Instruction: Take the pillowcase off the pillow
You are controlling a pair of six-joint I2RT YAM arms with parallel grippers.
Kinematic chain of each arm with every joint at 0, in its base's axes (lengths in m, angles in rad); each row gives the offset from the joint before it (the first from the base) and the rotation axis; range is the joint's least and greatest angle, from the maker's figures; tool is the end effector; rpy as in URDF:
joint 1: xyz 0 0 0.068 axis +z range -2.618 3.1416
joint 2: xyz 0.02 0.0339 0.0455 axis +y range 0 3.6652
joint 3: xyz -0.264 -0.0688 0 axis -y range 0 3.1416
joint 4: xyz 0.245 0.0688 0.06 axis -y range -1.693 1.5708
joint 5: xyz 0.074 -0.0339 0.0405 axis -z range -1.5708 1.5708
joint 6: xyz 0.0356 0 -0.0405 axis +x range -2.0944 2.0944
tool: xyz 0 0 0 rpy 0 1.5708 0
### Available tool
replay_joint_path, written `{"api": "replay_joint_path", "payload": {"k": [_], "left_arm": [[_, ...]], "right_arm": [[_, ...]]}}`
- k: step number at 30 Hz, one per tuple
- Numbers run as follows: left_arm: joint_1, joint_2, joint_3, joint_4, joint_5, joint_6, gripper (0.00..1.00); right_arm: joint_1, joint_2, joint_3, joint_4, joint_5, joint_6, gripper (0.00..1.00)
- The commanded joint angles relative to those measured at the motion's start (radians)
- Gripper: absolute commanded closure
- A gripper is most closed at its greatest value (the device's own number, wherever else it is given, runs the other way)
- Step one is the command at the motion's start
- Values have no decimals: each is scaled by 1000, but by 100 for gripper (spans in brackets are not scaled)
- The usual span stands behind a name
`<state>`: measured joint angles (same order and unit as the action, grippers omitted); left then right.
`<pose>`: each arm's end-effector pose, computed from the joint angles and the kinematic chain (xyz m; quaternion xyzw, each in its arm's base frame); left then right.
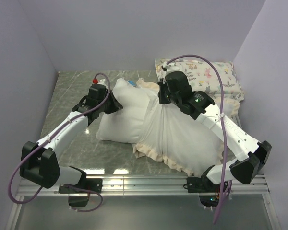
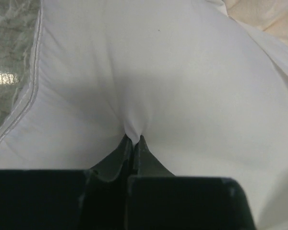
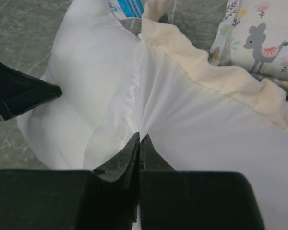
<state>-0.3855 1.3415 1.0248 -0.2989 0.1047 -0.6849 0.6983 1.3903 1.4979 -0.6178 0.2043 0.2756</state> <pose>0.2773 -0.1166 0.2881 -0.1085 0.8806 -0.2741 0.3711 0.2381 0.1904 0.4060 -0.1296 0.8499 0.1577 0.4858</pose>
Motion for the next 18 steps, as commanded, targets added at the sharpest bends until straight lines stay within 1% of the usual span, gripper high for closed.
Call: {"api": "replay_joint_path", "payload": {"k": [1,3,4,6,7,8,9,10,11,16,18], "left_arm": [[20,-1,0,7,-5,-16,100],[40,-42,3,-14,-42,-27,100],[72,-60,0,-17,-69,-31,100],[115,-125,-20,-25,-83,-53,100],[161,-146,-29,-31,-94,-65,100],[184,-189,-40,-32,-95,-68,100],[209,-208,-61,-32,-89,-74,100],[264,-226,-71,-35,-82,-82,100],[295,-260,-83,-37,-59,-85,100],[497,-355,-178,-25,35,-110,100],[516,-384,-210,-14,52,-113,100]], "right_arm": [[7,-36,67,89,81,-1,100],[0,-31,70,69,130,-7,100],[-8,-30,74,61,144,-6,100],[-49,-24,74,43,171,8,100],[-71,-24,67,40,178,19,100],[-121,-25,61,38,159,37,100],[-152,-28,44,39,138,46,100],[-180,-31,33,44,127,56,100],[-228,-30,22,46,118,68,100],[-344,-8,-57,62,77,89,100],[-382,4,-83,82,54,100,100]]}}
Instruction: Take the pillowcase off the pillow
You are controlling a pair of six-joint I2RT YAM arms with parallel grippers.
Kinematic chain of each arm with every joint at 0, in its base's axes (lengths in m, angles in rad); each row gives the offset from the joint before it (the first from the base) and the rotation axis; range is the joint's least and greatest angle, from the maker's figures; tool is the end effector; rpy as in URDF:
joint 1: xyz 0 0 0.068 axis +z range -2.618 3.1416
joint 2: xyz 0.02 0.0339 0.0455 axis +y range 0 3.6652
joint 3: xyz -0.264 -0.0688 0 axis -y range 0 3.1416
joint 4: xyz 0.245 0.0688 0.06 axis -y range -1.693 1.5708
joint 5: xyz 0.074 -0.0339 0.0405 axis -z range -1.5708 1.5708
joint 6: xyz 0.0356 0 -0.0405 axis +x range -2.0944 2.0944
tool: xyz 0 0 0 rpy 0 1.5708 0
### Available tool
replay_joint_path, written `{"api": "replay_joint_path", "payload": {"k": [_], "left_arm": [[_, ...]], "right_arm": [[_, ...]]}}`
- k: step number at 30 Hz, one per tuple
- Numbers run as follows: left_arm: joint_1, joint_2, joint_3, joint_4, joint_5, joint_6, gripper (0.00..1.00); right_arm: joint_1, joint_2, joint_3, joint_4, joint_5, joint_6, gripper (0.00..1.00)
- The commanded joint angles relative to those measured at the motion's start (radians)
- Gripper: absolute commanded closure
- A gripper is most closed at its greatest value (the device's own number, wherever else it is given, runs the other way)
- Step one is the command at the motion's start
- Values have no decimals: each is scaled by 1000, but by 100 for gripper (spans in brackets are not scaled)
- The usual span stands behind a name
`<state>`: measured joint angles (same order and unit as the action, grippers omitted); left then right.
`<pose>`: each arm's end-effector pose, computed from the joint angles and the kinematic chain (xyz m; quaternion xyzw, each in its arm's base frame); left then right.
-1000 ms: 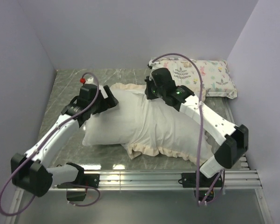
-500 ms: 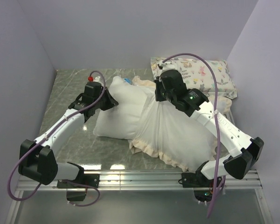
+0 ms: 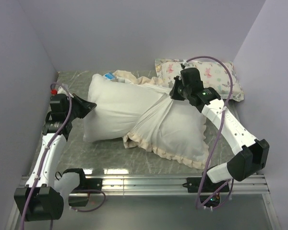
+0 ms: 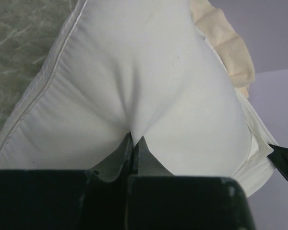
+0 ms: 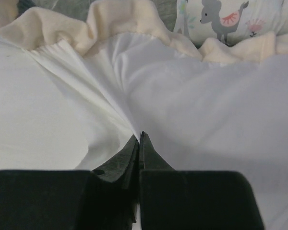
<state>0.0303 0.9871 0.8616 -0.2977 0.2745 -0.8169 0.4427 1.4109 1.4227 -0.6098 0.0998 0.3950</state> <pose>0.2240 -0.0029 0.3182 -0.2743 0.7889 -0.3122 0.4526 0.2841 0.1307 0.3754 0.0023 0.8832 0.1496 0.4444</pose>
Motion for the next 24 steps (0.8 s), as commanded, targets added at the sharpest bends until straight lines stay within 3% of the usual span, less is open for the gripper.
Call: {"api": "replay_joint_path", "payload": {"k": [1,5,7,10,12,13,16,20,24], "left_arm": [[106,-34,-53,-20,-123,22,100],[135,-35,-104,6,-74,15,100],[137,-27,-119,41,-12,7,100],[135,5,-119,97,106,22,100],[123,22,-64,48,118,57,88],[112,25,-40,26,76,71,65],[57,9,46,-52,-62,116,21],[-64,13,160,-130,-237,151,10],[-212,79,217,-149,-309,128,1]], "right_arm": [[-130,-7,-31,79,143,-16,100],[-133,14,-106,125,92,4,100],[-105,-16,-183,191,17,13,100],[-26,-26,-229,235,27,15,100],[16,-12,-214,229,32,5,100],[36,2,-209,228,41,2,100],[108,25,-194,229,67,5,100],[162,39,-215,260,77,19,100],[208,34,-266,303,87,28,100]]}}
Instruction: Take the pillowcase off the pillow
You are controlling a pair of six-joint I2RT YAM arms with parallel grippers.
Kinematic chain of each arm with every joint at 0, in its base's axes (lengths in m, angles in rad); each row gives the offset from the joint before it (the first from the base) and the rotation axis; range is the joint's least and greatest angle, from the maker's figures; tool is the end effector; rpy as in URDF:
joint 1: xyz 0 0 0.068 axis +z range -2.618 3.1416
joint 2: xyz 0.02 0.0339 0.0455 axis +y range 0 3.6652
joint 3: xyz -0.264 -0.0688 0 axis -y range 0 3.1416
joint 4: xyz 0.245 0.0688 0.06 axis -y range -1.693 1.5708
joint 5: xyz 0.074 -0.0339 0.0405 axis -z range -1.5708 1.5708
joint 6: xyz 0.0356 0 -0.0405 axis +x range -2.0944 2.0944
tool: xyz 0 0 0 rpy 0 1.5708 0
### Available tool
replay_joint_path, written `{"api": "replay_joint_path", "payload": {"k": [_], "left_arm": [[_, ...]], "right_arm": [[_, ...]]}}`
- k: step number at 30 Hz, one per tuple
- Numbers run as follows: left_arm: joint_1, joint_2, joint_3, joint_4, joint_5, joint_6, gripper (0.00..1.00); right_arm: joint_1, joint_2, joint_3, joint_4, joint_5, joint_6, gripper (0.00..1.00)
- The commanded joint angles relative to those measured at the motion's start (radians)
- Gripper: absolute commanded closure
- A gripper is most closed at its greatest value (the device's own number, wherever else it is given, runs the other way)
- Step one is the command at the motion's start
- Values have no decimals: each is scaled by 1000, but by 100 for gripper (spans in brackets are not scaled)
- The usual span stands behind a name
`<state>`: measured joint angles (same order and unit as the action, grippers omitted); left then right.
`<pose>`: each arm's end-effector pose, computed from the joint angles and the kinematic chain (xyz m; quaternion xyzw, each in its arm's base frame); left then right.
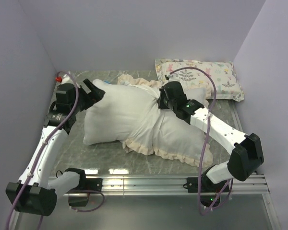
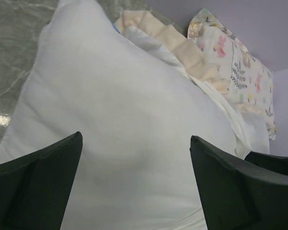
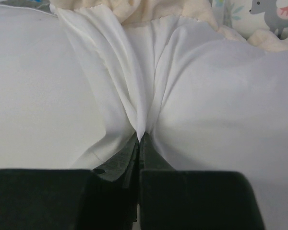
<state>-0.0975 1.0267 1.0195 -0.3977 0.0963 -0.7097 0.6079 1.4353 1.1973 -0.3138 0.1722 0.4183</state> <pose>0.2279 -0.0257 0.3545 -0.2260 0.8031 -0.2529 0.4899 0.2739 0.1832 0.3184 -0.0406 0.8698 0.1731 0.4602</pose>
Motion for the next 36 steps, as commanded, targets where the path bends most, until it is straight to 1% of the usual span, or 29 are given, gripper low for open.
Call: {"api": "replay_joint_path", "payload": {"k": [1,2,3,4,6,7,10,15,16,17,18,19,20,22,23,25,26,27,28,29,31,32,33,34,35,36], "left_arm": [[-118,86,74,-58,-156,18,1],[-152,113,103,-62,-187,18,1],[-210,140,116,-75,-240,10,1],[-231,195,125,-75,-250,9,1],[-267,257,149,-72,-241,0,1],[-277,307,159,-69,-236,-2,1],[-297,372,148,-23,-219,-14,1],[-303,434,110,29,-190,-13,1],[-303,444,82,51,-173,-10,11],[-303,443,64,65,-168,-11,29],[-303,443,44,78,-161,-20,53],[-303,435,-2,94,-158,-27,95],[-303,428,-24,117,-156,-37,99],[-304,403,-97,155,-149,-50,99],[-304,398,-116,175,-153,-53,100],[-306,385,-165,194,-161,-56,99],[-307,383,-180,203,-162,-56,100],[-309,381,-197,221,-161,-59,100],[-312,377,-229,243,-162,-65,100],[-312,377,-245,243,-162,-68,100],[-317,369,-292,284,-161,-77,99],[-320,369,-305,295,-161,-89,100],[-321,371,-317,316,-161,-94,99],[-321,369,-337,322,-159,-96,100],[-324,371,-341,329,-161,-100,100],[-326,374,-349,335,-162,-105,100]], "right_arm": [[55,10,-47,10,21,7,100],[68,8,-53,18,35,10,100],[96,7,-76,31,44,14,100],[113,-9,-96,48,49,20,100],[157,-24,-152,97,58,33,100],[171,-29,-172,117,62,39,100],[222,-32,-241,185,73,40,100],[259,0,-297,243,78,25,100],[259,8,-294,242,75,20,100],[257,16,-279,225,76,11,100],[259,31,-265,208,81,4,100],[259,39,-245,190,87,-15,100],[259,46,-201,142,95,-22,100],[257,60,-151,98,118,-47,99],[254,65,-95,49,125,-58,88],[237,83,-23,-10,153,-82,72],[231,91,55,-65,156,-90,56],[216,105,95,-85,158,-108,50],[208,129,179,-128,158,-116,40],[201,129,227,-154,162,-122,36],[175,186,315,-192,156,-147,28],[161,206,397,-212,150,-156,21],[147,265,441,-229,136,-173,18],[115,301,534,-247,86,-182,17],[101,336,579,-273,70,-194,15],[87,406,619,-281,55,-213,13]]}}
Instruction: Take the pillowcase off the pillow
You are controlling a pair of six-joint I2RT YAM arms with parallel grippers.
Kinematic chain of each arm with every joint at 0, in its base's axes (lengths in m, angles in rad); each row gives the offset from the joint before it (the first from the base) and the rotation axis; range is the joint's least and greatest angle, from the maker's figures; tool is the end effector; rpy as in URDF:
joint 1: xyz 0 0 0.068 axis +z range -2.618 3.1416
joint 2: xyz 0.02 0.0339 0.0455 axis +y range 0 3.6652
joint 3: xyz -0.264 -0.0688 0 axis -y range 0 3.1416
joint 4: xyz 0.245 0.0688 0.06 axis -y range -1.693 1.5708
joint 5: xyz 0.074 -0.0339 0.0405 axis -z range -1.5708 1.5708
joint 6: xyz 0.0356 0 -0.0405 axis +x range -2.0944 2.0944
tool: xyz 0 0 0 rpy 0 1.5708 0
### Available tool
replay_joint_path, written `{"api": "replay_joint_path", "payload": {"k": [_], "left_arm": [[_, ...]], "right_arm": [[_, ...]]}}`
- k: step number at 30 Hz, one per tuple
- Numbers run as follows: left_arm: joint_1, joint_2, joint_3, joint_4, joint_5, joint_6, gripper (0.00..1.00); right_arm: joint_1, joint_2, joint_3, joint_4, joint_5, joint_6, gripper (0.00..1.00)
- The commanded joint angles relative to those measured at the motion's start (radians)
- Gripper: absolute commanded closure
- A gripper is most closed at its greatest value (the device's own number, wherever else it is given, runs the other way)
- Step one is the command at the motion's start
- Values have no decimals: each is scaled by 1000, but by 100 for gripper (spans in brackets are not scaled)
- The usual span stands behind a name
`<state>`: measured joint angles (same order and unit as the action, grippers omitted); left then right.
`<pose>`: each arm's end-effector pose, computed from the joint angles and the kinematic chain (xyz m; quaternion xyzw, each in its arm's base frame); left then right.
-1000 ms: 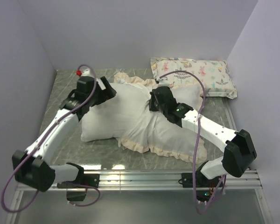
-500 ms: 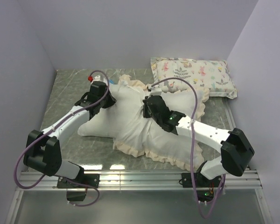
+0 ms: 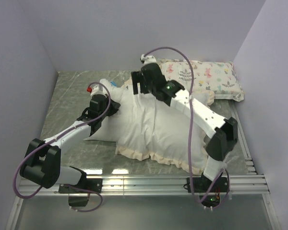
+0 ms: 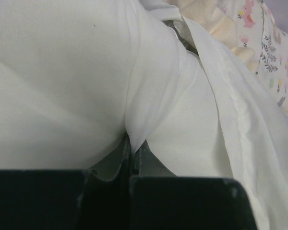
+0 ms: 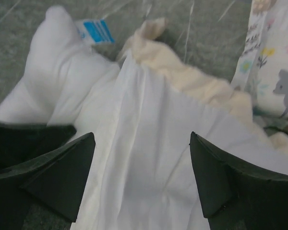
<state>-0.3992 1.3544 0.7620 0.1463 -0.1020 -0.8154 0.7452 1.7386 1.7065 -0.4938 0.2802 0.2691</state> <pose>0.2767 -0.1128 0.2371 -0.2012 0.8211 -0.2684 0.4619 0.3040 0.2671 0.3716 -0.1346 0.8503 0.1342 0.4907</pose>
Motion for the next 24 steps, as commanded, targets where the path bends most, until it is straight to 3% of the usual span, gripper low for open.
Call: {"api": "replay_joint_path", "payload": {"k": [1,7,10,14,16,18,19,20,24], "left_arm": [[-26,48,-105,-194,39,-2,100],[-33,51,-136,-163,44,-11,100],[-35,54,-138,-156,47,-10,100],[-38,60,-132,-154,58,-13,100],[-40,52,-125,-159,58,-18,99],[-40,23,-119,-174,59,-21,100],[-41,11,-113,-181,56,-19,99],[-43,-3,-107,-195,53,-22,100],[-44,-92,-46,-249,41,-33,100]], "right_arm": [[-76,145,199,-114,-73,-73,12],[-135,439,490,-245,-274,-140,6],[-161,525,527,-249,-433,-133,5],[-165,565,501,-210,-519,-105,6],[-167,553,444,-184,-553,-81,15],[-176,524,427,-166,-562,-50,59],[-181,510,421,-163,-559,-42,92],[-184,478,421,-155,-547,-33,100],[-204,412,517,-170,-477,19,100]]}}
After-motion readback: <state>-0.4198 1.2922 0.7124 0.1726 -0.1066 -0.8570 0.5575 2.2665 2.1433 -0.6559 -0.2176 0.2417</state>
